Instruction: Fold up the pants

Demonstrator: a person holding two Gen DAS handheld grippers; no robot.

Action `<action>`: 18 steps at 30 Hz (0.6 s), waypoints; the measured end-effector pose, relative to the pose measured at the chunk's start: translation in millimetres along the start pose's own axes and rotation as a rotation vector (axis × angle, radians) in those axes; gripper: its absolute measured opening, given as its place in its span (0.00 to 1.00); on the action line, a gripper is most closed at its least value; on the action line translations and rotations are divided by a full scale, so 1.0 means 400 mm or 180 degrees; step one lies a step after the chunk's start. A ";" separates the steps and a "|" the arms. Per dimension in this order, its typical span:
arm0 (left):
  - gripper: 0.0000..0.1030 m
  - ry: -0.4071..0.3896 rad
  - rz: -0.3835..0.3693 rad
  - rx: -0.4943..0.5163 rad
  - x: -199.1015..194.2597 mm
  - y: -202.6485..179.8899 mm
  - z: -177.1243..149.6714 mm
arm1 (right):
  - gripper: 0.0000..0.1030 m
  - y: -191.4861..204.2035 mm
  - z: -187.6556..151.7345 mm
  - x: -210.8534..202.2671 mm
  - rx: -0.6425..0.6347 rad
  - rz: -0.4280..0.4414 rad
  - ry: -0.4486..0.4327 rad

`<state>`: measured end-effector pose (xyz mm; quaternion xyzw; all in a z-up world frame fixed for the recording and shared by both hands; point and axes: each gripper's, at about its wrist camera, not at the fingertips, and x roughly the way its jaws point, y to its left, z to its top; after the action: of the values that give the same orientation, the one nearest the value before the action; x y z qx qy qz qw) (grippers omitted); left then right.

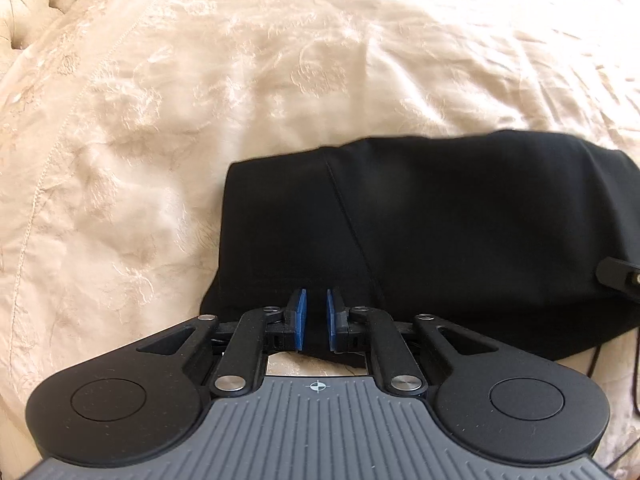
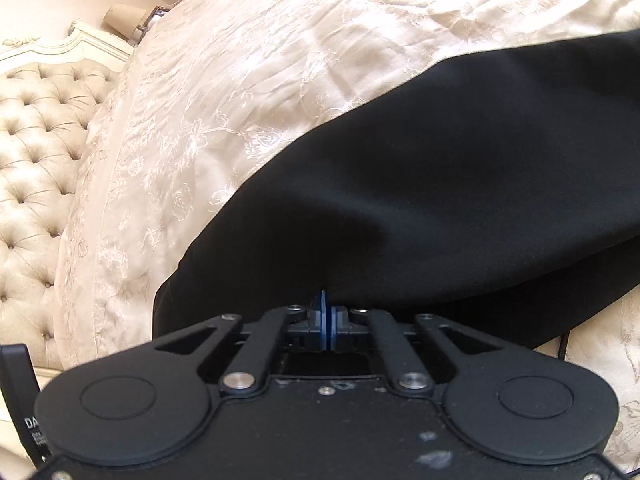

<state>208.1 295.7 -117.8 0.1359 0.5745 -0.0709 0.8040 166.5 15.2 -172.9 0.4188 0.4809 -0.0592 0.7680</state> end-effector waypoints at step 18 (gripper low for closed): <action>0.11 0.0265 -0.0050 0.0543 0.136 -0.146 -0.003 | 0.14 -0.003 -0.081 -0.016 -0.0121 -0.0260 0.0495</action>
<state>209.1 242.9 -177.6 0.2022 0.6004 -0.1200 0.7644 140.4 35.2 -174.7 0.3875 0.5567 -0.0486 0.7332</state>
